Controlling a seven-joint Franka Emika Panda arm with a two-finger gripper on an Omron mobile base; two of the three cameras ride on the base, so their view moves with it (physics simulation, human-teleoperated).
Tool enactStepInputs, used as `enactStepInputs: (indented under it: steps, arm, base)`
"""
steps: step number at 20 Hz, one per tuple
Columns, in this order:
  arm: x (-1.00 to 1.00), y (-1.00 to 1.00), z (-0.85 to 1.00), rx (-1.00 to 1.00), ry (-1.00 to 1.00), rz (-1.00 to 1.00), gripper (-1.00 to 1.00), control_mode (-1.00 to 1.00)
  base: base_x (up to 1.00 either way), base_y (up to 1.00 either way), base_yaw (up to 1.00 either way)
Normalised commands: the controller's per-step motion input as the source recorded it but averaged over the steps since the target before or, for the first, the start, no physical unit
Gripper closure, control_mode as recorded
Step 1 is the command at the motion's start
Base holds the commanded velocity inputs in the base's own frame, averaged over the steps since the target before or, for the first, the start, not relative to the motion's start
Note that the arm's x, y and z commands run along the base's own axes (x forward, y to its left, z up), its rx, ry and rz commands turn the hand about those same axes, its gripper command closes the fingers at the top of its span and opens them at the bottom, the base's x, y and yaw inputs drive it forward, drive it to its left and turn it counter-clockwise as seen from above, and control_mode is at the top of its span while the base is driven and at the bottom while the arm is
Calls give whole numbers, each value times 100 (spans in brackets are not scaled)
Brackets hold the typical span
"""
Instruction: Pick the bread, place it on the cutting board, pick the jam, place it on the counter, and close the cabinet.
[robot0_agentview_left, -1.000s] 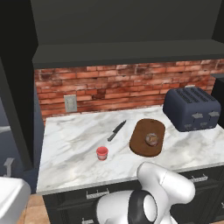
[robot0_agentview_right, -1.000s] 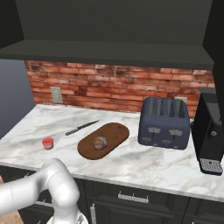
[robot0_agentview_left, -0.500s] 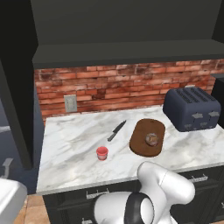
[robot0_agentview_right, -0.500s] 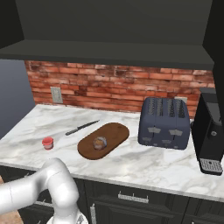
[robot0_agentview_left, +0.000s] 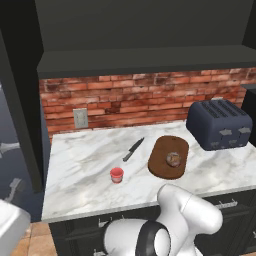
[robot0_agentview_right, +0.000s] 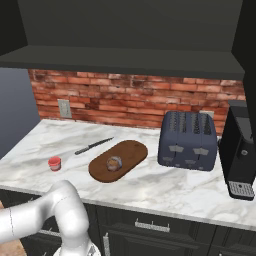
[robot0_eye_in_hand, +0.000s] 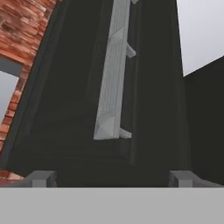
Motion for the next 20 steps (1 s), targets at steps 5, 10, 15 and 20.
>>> enactStepInputs:
  steps: [5,10,15,20]
  arm:
    - [40,0,0,0,0,-13,-100,-100]
    - [48,0,0,0,0,-10,-100,-100]
    - [50,-1,0,0,0,-4,-100,-100]
    - [41,-5,1,0,0,-5,-100,-100]
  base:
    - [0,0,0]
    - [0,0,0]
    - [0,0,0]
    - [0,0,0]
